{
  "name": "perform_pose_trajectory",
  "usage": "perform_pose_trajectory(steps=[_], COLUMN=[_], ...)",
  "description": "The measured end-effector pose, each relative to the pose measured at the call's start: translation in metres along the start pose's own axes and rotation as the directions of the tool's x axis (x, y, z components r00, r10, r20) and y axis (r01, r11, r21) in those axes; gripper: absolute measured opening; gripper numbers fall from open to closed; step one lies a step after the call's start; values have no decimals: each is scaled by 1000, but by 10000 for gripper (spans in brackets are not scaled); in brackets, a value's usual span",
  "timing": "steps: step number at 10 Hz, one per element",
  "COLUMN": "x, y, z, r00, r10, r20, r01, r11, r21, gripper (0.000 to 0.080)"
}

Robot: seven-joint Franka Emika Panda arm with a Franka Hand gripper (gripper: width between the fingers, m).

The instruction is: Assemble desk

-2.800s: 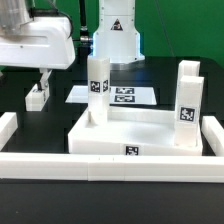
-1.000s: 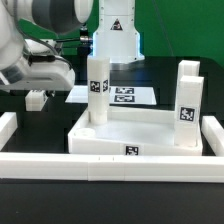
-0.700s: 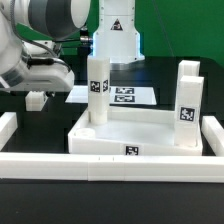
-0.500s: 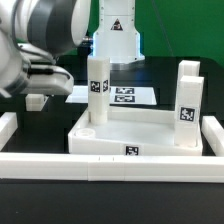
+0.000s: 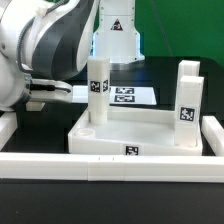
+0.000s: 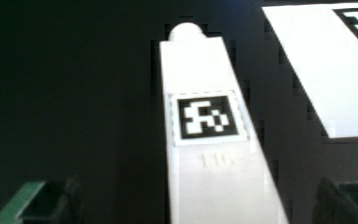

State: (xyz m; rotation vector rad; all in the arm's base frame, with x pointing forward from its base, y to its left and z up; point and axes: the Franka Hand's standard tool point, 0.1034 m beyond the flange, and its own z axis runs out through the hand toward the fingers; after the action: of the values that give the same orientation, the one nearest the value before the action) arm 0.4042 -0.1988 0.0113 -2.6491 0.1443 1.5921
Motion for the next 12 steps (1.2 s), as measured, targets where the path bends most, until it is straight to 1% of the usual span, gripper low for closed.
perform_pose_trajectory(steps=[1,2,3,4,7,8,9,10,11,12], x=[0,0,0,0,-1,-6,-14,-23,-37,-47], y=[0,0,0,0,-1,-3,-6,-10,-21,-31], z=[2,4,5,5,2,-4,-14,-26,-42,-55], r00=[1000,1000,1000,1000,1000,1000,1000,1000,999,998], r10=[-2,-2,-1,-1,-4,-8,-12,-28,-47,-57], r20=[1,4,6,6,2,2,2,-3,-5,0], r01=[2,2,1,1,4,8,12,28,47,57], r11=[1000,1000,1000,1000,1000,1000,1000,999,999,998], r21=[0,2,4,4,3,6,14,15,15,14], gripper=[619,619,440,285,287,287,287,287,287,288])
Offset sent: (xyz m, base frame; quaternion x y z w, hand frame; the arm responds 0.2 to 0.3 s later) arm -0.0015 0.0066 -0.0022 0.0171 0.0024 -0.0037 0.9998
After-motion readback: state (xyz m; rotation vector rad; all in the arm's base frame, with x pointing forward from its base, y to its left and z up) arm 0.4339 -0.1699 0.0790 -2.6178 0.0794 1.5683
